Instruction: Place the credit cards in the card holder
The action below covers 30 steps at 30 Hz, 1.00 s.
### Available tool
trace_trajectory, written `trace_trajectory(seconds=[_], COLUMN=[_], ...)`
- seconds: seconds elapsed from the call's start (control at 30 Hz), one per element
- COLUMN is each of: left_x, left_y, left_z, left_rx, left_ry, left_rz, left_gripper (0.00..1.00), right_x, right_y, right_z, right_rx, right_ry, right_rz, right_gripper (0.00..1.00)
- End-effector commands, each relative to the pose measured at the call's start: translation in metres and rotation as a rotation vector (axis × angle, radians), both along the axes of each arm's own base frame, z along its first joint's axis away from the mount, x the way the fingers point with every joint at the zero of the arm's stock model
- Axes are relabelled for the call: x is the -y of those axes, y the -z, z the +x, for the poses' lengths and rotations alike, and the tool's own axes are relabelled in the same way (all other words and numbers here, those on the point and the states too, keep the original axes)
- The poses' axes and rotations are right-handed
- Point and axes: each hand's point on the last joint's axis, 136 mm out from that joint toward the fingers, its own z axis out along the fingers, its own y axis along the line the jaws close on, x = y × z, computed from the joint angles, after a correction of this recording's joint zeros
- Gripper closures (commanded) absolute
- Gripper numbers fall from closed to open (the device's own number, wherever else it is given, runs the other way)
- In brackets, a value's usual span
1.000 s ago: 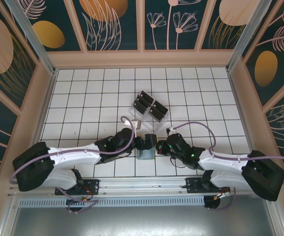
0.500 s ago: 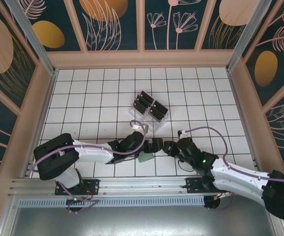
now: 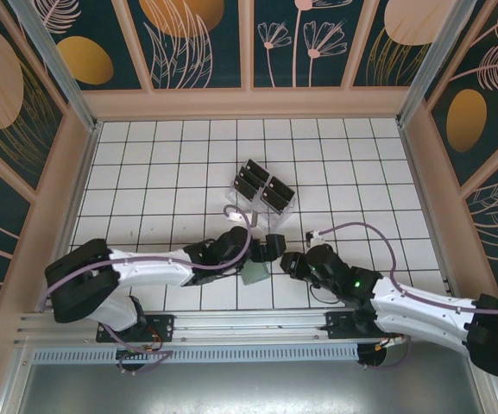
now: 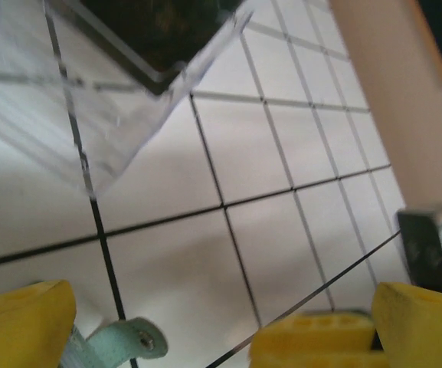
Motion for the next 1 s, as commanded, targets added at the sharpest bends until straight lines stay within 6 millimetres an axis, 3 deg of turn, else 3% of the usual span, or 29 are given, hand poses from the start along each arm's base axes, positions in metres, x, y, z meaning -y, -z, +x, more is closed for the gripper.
trace_trajectory(seconds=[0.0,0.23,0.33,0.43,0.67,0.97], left_x=[-0.027,-0.095,-0.120,-0.138,-0.153,-0.143], left_y=[-0.017,0.001,0.015,0.029,0.048,0.059], left_z=[0.012,0.021,0.019,0.015,0.007,0.007], left_rx=[0.066,0.014,-0.007,-0.019,-0.037,-0.044], left_ry=[-0.084,-0.228,-0.265,-0.279,-0.250,-0.176], left_rz=[0.093,0.180,0.226,0.298,0.423,0.486], left_gripper=[0.01,0.01,0.01,0.01,0.01,0.01], right_x=[-0.020,-0.068,-0.081,-0.082,-0.068,-0.074], right_y=[-0.027,-0.049,-0.043,-0.030,-0.005,0.014], right_z=[-0.001,-0.018,-0.018,-0.014,-0.002,0.004], right_rx=[0.042,0.094,0.096,0.090,0.053,0.021], right_ry=[-0.021,-0.136,-0.170,-0.169,-0.125,-0.144], right_rz=[0.042,-0.007,-0.061,-0.120,-0.148,-0.141], right_gripper=[0.78,0.89,0.93,1.00,1.00,1.00])
